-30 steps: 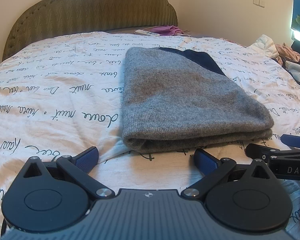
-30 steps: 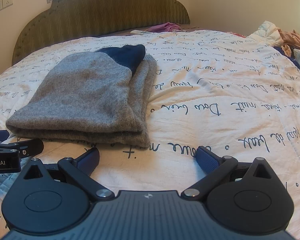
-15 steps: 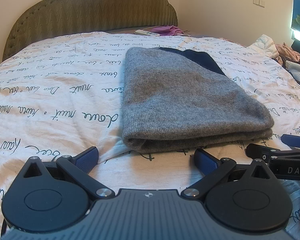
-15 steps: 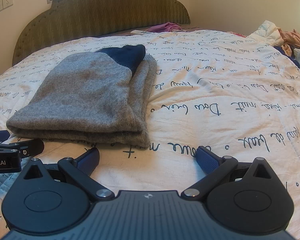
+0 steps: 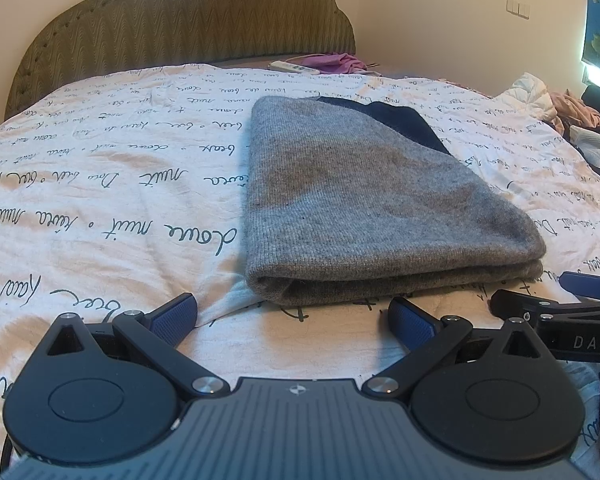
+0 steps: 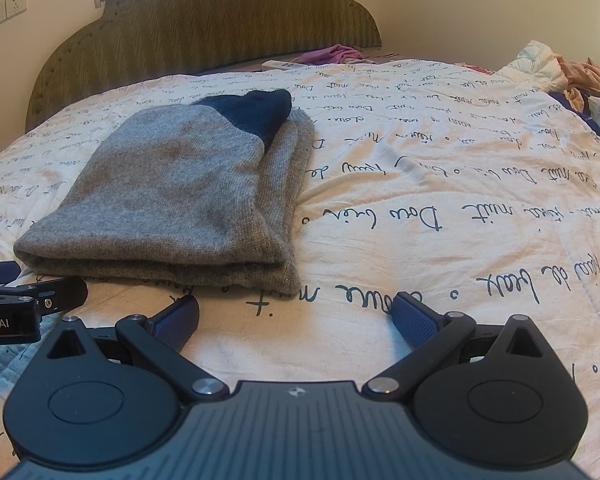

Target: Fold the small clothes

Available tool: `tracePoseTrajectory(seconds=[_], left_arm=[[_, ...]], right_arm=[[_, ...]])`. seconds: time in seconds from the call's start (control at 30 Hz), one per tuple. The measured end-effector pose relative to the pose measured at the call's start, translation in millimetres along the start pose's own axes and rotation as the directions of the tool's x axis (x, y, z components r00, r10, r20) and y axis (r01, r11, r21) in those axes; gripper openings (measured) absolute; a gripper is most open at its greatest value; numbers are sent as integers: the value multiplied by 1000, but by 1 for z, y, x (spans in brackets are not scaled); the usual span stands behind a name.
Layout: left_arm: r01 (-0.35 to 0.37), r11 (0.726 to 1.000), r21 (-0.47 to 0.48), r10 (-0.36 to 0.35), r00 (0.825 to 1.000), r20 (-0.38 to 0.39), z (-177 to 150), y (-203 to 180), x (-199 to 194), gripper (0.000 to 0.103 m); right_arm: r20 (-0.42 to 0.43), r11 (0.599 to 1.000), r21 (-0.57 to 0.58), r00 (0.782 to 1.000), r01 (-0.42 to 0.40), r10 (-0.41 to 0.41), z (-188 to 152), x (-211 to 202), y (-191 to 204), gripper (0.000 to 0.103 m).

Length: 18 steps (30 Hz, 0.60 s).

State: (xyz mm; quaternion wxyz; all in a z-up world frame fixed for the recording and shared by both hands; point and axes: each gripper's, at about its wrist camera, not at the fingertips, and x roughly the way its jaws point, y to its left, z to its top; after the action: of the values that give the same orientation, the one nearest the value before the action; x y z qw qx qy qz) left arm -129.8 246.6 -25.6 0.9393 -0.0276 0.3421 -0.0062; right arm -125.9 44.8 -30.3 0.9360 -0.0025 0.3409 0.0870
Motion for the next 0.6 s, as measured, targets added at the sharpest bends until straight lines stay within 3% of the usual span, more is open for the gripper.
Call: tracePoseTrajectory(seconds=[0.6], left_arm=[[-2, 1000, 2, 2, 1000, 0, 0, 0, 0, 103]], right_arm=[[0, 1000, 0, 1000, -2, 2, 0, 0, -1, 103]])
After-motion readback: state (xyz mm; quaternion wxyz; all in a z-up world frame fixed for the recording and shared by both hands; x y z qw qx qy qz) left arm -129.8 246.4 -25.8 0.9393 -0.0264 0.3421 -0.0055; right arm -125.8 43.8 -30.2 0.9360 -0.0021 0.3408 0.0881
